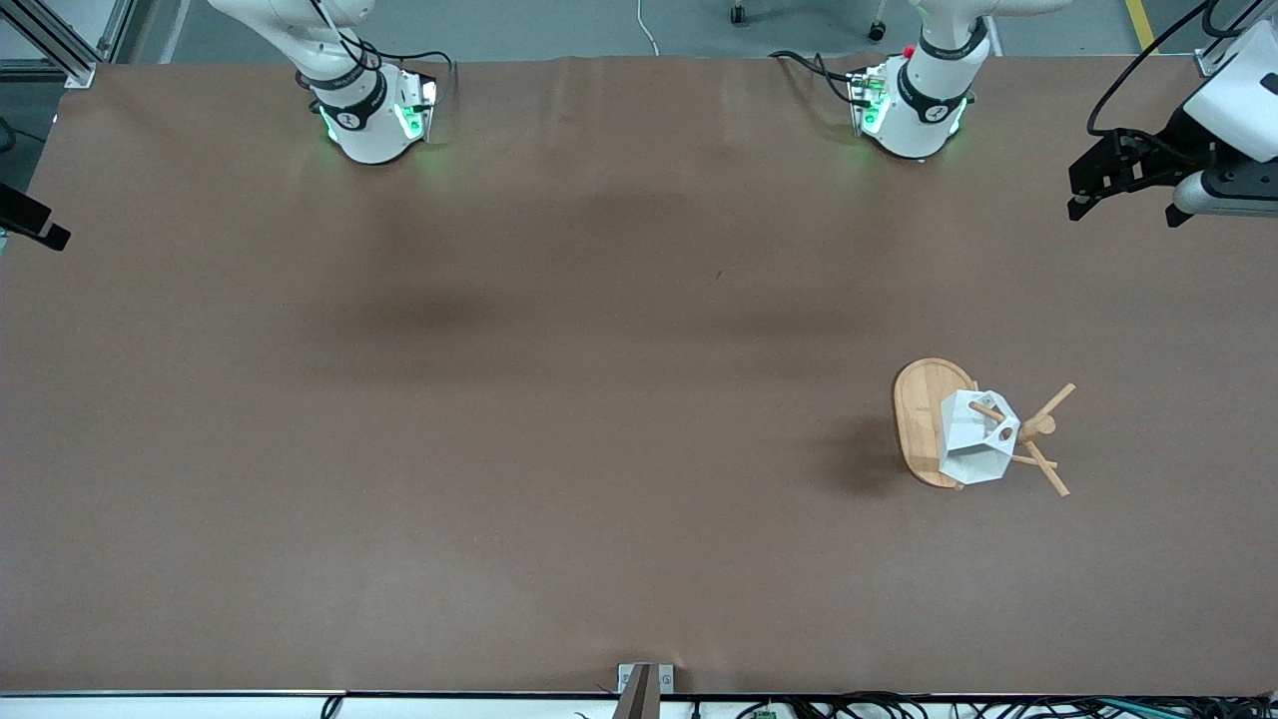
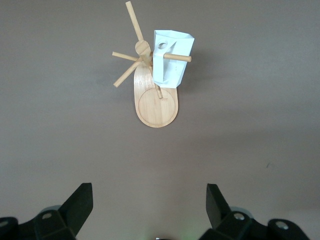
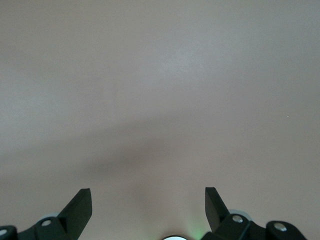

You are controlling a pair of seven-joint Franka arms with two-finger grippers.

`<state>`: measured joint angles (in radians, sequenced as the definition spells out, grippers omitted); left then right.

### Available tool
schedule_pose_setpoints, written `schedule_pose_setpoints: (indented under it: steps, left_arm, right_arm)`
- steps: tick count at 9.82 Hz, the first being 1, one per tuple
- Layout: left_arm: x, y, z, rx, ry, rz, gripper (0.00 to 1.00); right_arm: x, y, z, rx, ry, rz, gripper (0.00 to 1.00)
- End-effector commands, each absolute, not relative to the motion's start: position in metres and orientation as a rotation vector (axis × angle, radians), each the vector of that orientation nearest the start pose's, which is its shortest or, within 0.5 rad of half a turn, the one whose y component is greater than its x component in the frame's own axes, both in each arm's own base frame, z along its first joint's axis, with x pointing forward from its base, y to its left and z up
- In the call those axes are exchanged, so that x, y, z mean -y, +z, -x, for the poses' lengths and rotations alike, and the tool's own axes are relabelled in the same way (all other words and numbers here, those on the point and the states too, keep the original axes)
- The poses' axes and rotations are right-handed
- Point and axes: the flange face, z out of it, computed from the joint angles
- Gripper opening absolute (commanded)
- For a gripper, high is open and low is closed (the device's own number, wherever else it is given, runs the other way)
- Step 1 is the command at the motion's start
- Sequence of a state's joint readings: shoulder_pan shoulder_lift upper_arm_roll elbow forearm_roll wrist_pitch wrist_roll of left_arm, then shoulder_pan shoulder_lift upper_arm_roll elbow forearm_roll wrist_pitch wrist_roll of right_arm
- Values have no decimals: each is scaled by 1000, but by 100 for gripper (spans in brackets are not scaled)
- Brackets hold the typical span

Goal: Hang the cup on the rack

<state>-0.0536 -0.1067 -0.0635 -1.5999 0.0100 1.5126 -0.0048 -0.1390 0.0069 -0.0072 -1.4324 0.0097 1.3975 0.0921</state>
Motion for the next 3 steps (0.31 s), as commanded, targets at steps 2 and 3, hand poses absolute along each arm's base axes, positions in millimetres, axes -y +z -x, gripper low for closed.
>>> schedule_pose_setpoints:
  steps: [2,3]
  left_arm:
    - [66,647,-509,-220,27,3108,100]
    - [65,648,-509,-222,25,3107,100]
  right_arm:
    - [80,672,-531,-366,74,3107,100]
    - [81,672,-531,-371,74,3108,100]
